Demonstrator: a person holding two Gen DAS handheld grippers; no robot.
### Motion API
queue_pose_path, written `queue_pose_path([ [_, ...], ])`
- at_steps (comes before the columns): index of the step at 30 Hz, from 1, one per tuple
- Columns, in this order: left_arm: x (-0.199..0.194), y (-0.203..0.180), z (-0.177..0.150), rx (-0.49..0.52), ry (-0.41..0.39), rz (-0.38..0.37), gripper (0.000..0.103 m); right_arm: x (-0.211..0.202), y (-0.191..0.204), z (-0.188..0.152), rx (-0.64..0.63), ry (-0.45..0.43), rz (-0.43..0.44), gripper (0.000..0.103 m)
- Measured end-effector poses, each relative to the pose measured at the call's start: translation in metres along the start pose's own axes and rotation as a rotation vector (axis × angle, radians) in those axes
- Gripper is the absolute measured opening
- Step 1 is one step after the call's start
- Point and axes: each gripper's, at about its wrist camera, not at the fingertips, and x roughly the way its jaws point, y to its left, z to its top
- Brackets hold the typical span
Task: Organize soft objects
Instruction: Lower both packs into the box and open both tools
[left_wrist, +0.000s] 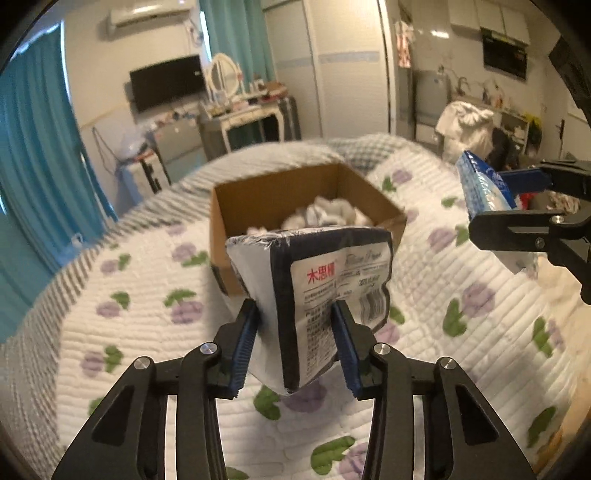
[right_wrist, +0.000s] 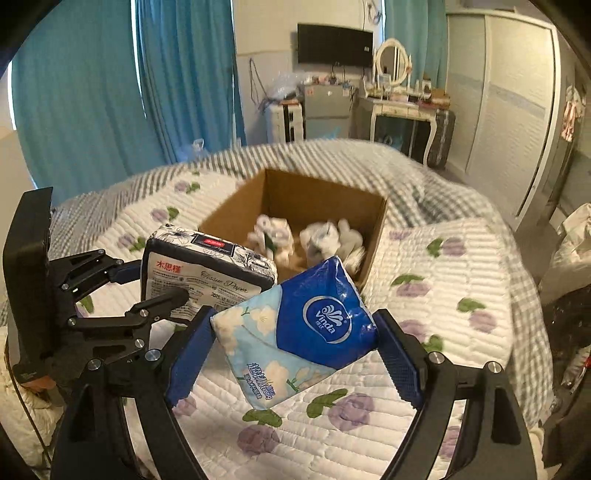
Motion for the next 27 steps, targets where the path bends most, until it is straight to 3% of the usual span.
queue_pose_path([
  [7,-0.025,0.001,0.035,-0.035,-0.093,0.027,0.039,-0.035,-0.007,0.018,0.008,-0.088,-0.012,0.085],
  [13,-0.019,0.007,0.074,-0.039,-0.145,0.031,0.039,-0.034,-0.019,0.039,0.030,-0.130,-0.013,0.085],
  [18,0.010,0.014,0.094,-0.048,-0.134,0.037,0.039,-0.011,-0.036,0.062,0.055,-0.140,-0.018,0.085],
  [27,0.094,0.027,0.103,-0.037,-0.040,0.068,0.039,0.078,-0.069,0.099,0.096,-0.074,-0.029,0.085],
])
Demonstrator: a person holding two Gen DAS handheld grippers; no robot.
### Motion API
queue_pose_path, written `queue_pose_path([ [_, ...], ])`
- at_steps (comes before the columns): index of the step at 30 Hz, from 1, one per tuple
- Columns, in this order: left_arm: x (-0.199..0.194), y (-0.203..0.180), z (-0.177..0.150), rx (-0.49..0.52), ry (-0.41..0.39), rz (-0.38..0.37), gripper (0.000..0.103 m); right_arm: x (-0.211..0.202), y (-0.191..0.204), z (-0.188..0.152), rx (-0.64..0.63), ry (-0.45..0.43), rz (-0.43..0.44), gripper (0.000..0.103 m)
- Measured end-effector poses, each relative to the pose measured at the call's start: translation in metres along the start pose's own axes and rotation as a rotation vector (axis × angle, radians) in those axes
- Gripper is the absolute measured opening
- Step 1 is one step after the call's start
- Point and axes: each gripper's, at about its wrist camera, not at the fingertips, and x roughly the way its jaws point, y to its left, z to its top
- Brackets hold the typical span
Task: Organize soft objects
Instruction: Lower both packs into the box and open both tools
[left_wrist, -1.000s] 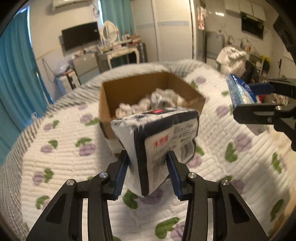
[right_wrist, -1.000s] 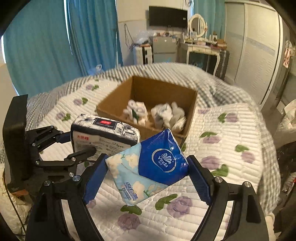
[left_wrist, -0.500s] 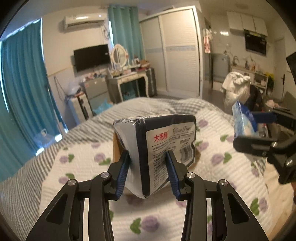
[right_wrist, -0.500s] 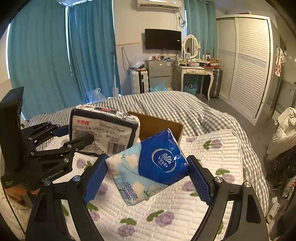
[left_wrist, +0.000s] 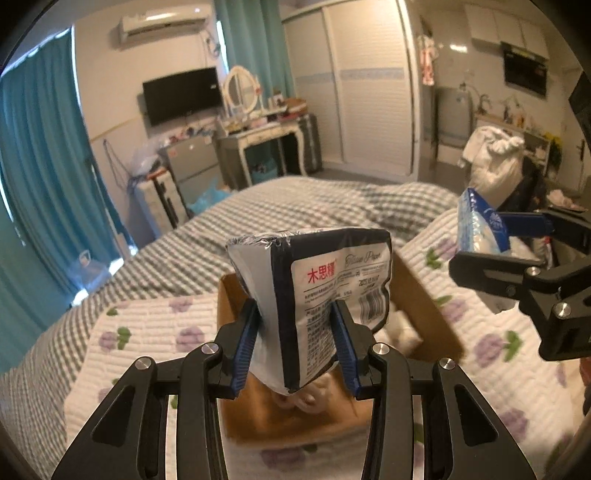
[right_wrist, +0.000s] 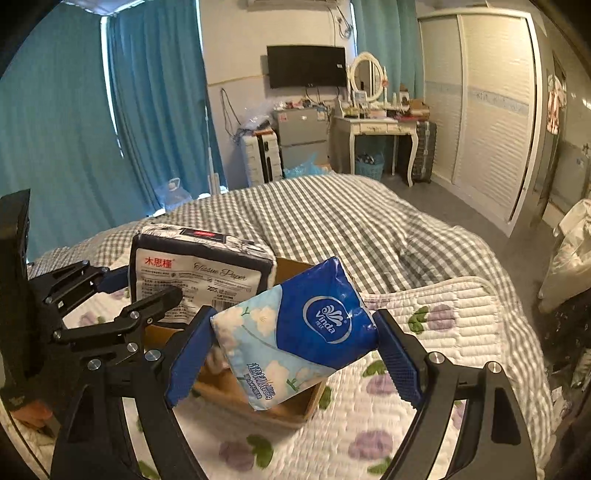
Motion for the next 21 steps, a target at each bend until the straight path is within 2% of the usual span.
queue_pose_path([
  [5,0.035,0.006,-0.004,0.006,0.038,0.006,0.040,0.046,-0.010,0.009,-0.001,0.036,-0.005,0.085],
  [10,0.053,0.008,-0.004,0.007,0.036,0.038,0.046,0.070,-0.009,0.013,-0.041,0.034,0.005,0.086],
  [12,0.056,0.011,-0.004,0.001,0.047,0.042,0.071,0.075,-0.006,0.014,-0.040,0.027,0.003,0.087],
  [14,0.054,0.013,-0.005,-0.007,0.032,0.054,0.078,0.081,-0.006,0.013,-0.033,0.040,0.008,0.087],
  [18,0.050,0.016,-0.001,-0.010,0.048,0.081,0.079,0.083,-0.005,0.012,-0.031,0.053,0.003,0.089],
  [21,0.034,0.018,0.003,-0.009,0.028,0.106,0.079,0.069,-0.005,0.016,-0.016,0.039,-0.004,0.094],
])
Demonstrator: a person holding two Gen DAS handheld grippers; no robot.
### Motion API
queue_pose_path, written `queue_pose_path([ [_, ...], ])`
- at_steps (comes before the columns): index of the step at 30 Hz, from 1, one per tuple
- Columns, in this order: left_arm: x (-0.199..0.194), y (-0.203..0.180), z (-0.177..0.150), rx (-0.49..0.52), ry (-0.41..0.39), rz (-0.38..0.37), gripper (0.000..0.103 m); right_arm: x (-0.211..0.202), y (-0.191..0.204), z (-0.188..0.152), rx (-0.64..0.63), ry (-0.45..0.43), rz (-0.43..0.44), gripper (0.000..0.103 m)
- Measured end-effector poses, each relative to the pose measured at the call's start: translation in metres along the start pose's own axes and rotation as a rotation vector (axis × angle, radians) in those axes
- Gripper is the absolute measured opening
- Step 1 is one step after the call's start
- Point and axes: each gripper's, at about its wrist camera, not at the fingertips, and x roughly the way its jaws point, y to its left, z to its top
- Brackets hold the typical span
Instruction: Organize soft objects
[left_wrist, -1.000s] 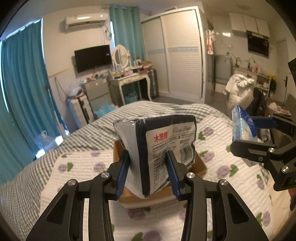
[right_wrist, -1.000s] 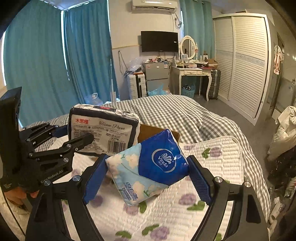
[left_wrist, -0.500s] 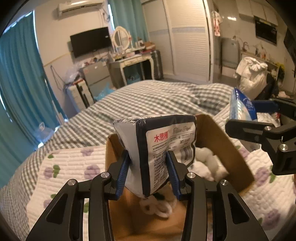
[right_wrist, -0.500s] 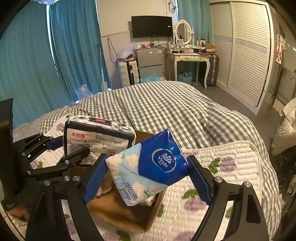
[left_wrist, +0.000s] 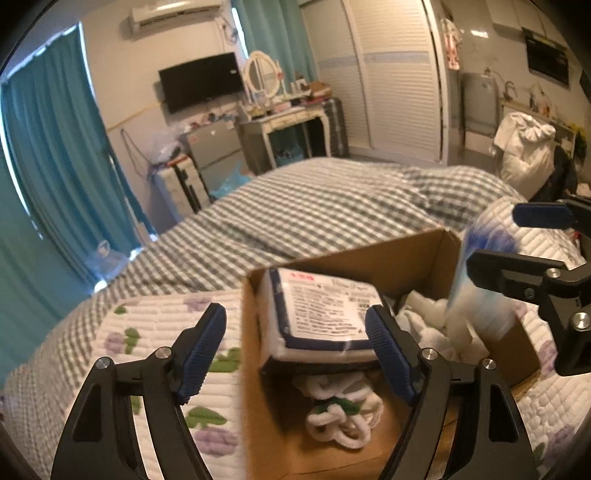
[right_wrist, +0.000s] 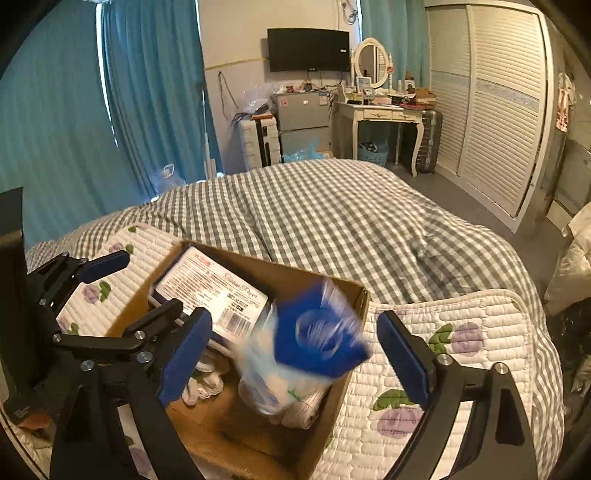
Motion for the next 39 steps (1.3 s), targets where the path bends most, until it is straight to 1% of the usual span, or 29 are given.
queue_pose_path([
  [4,-0.036,0.009,0.010,-0.024,-0.042,0.007,0.079,-0.040,0.006,0.009,0.001,-0.050,-0.015,0.098],
  [8,-0.083,0.015,0.021,-0.031,-0.112,0.025,0.079,-0.099,0.015,0.019,-0.002,-0.131,-0.031,0.099],
  [15,-0.189,0.020,0.035,-0.049,-0.274,0.039,0.080,-0.212,0.036,0.024,-0.031,-0.280,-0.079,0.101],
  [16,-0.198,0.020,0.036,-0.051,-0.290,0.043,0.082,-0.230,0.040,0.022,-0.035,-0.308,-0.088,0.102],
  [17,-0.214,0.021,0.035,-0.056,-0.317,0.058,0.096,-0.242,0.041,0.020,-0.036,-0.325,-0.092,0.103],
  [18,-0.223,0.021,0.034,-0.063,-0.340,0.073,0.103,-0.258,0.043,0.017,-0.037,-0.347,-0.094,0.103],
  [20,-0.250,0.022,0.028,-0.078,-0.406,0.100,0.103,-0.280,0.047,0.010,-0.041,-0.372,-0.092,0.103],
  [24,-0.281,0.025,0.017,-0.118,-0.444,0.077,0.103,-0.317,0.055,-0.004,-0.047,-0.402,-0.108,0.103],
  [29,-0.302,0.028,0.007,-0.141,-0.463,0.057,0.103,-0.345,0.066,-0.023,-0.066,-0.429,-0.136,0.103],
  [31,-0.304,0.024,0.000,-0.147,-0.470,0.054,0.103,-0.350,0.070,-0.033,-0.071,-0.431,-0.147,0.103],
  [33,-0.303,0.020,-0.010,-0.159,-0.467,0.045,0.103,-0.352,0.070,-0.043,-0.062,-0.430,-0.137,0.103],
  [34,-0.301,0.020,-0.015,-0.170,-0.462,0.039,0.103,-0.350,0.070,-0.048,-0.053,-0.426,-0.131,0.103],
  [37,-0.291,0.019,-0.032,-0.187,-0.458,0.057,0.103,-0.333,0.073,-0.069,-0.042,-0.408,-0.122,0.103],
  [39,-0.278,0.018,-0.043,-0.196,-0.441,0.065,0.103,-0.313,0.074,-0.083,-0.036,-0.392,-0.129,0.103],
])
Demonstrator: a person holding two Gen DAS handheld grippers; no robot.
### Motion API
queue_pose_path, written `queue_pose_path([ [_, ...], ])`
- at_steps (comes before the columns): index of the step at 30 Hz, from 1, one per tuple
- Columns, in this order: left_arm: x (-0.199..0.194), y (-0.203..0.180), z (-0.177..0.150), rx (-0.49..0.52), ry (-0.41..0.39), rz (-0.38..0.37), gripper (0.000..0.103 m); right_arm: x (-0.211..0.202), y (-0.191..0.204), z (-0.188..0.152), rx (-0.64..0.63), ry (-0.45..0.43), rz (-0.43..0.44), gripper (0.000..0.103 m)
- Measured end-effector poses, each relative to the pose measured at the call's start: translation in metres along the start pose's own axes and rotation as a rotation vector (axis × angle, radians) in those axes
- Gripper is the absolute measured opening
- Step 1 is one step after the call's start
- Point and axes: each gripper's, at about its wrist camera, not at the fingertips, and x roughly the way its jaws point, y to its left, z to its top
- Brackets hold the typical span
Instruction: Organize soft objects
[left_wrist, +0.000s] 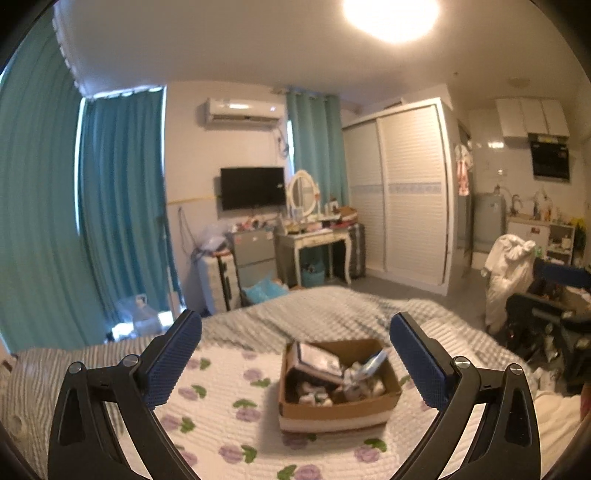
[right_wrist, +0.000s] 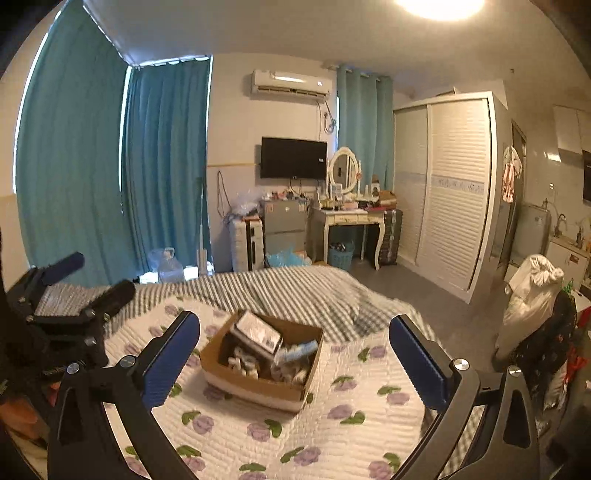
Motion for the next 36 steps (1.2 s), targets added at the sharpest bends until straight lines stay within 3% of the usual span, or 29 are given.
queue_pose_path([
  [5,0.024,0.007,-0.042,-0.020,0.043,0.007,0.103,0.045,0.004,-0.046,0.075,0.029,0.041,0.103],
  [13,0.049,0.015,-0.088,-0.044,0.131,0.008,0.103,0.092,0.006,-0.081,0.136,0.067,-0.007,0.103],
  [19,0.052,0.020,-0.096,-0.076,0.157,-0.002,0.103,0.108,0.004,-0.091,0.137,0.111,-0.022,0.103],
  [36,0.056,0.018,-0.099,-0.049,0.176,-0.012,0.103,0.110,0.006,-0.095,0.139,0.129,-0.023,0.103],
])
